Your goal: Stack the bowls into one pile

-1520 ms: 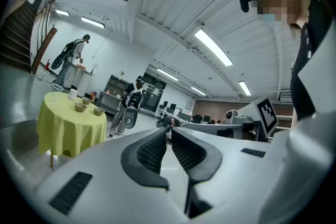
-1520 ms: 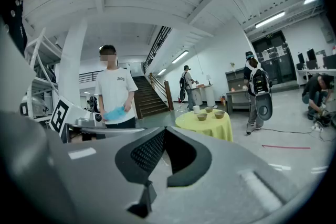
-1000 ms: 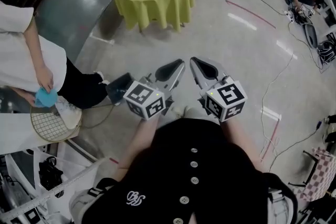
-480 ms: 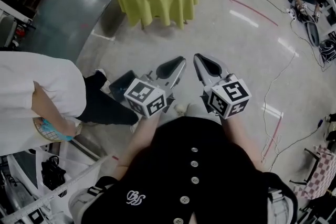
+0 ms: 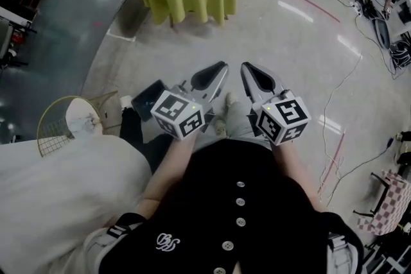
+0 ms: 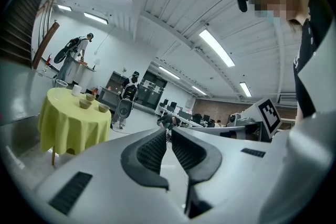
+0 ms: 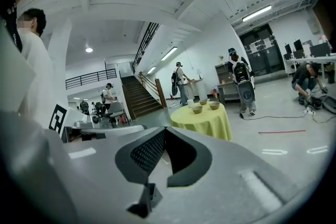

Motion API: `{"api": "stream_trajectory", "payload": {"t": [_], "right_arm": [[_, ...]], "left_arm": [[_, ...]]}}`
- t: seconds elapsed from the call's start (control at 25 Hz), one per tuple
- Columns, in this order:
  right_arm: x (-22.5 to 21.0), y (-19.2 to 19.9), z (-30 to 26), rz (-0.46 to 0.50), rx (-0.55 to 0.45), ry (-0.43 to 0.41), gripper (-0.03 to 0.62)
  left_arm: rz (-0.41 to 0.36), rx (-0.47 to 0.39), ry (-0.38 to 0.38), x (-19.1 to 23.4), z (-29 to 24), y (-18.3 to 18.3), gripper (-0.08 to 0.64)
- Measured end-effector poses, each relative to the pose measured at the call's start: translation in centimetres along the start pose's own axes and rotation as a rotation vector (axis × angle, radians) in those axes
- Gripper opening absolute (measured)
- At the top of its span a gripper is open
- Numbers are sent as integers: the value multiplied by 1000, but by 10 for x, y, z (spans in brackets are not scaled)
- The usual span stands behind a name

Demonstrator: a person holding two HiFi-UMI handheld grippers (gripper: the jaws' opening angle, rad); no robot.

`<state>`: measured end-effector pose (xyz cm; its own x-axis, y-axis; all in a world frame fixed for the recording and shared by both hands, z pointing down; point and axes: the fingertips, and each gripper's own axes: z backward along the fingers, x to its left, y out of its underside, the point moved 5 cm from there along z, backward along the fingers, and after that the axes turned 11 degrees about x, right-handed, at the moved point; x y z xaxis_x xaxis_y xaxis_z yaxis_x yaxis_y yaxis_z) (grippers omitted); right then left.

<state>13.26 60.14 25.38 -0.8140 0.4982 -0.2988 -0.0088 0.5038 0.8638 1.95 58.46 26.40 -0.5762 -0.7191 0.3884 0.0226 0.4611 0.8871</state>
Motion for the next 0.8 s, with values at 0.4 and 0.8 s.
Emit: {"api": "stream_trajectory", "payload": {"t": [0.4, 0.8], "right_arm": [[-52, -31, -58, -19, 12, -16, 0], [-128, -97, -136, -5, 10, -64, 0]], "left_arm": [[3, -3, -20, 47, -43, -30, 40], [7, -7, -56, 121, -119, -89, 40]]}}
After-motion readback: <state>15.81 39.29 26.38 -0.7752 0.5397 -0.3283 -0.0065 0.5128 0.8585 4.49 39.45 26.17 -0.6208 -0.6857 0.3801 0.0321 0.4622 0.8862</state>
